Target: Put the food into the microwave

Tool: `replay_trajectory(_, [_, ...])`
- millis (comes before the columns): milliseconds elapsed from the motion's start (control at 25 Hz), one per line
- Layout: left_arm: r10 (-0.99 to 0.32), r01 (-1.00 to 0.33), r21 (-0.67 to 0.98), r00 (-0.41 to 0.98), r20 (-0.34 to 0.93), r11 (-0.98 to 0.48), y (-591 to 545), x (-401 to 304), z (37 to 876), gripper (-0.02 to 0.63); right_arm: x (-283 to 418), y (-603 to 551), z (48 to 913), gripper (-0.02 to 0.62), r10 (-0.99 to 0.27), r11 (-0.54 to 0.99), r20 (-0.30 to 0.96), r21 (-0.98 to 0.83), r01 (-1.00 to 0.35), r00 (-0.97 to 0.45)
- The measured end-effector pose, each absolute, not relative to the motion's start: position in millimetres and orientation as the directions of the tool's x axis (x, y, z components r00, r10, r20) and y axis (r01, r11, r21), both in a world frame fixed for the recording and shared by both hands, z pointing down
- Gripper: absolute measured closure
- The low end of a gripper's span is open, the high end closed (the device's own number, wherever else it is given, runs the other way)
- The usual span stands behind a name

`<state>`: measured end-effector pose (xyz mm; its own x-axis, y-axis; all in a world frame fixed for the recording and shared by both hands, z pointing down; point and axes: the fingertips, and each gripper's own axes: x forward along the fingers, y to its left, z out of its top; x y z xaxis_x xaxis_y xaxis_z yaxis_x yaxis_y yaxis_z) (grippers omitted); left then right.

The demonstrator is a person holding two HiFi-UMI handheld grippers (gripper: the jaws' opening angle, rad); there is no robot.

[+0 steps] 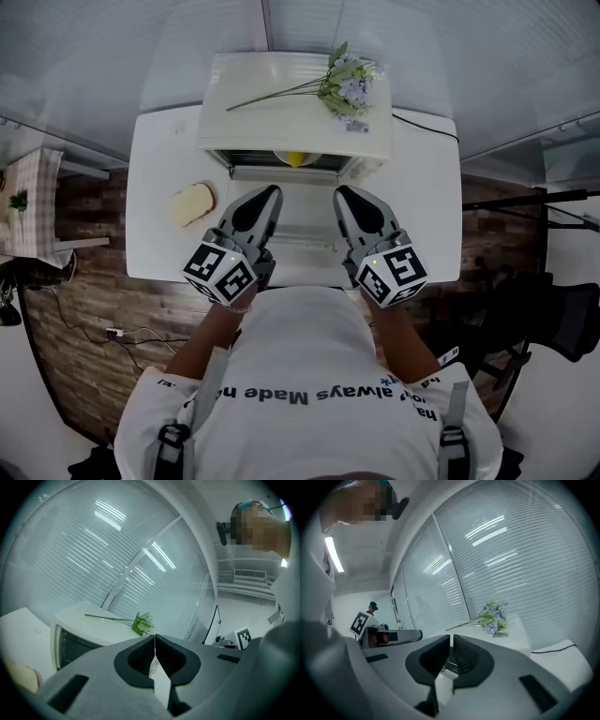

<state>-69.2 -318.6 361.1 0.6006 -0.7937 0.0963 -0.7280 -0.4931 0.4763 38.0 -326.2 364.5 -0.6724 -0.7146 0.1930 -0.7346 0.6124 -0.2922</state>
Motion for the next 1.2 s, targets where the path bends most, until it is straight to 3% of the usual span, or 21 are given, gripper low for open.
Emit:
replay_trajectory(280, [-0.812, -0.769, 0.388, 0.577, 0.081, -0.508, -304, -74, 333, 0.592, 39, -311, 330, 0.571, -0.735, 0.621, 0.163, -0.227, -0.750, -0.658])
replay_trajectory(1200, [-0.844, -0.801, 0.323, 0.537, 0.014, -0.504, -283, -86, 290, 0.592, 42, -279, 276, 0.571, -0.758, 0.635, 0.132, -0.076, -0.769, -0.639])
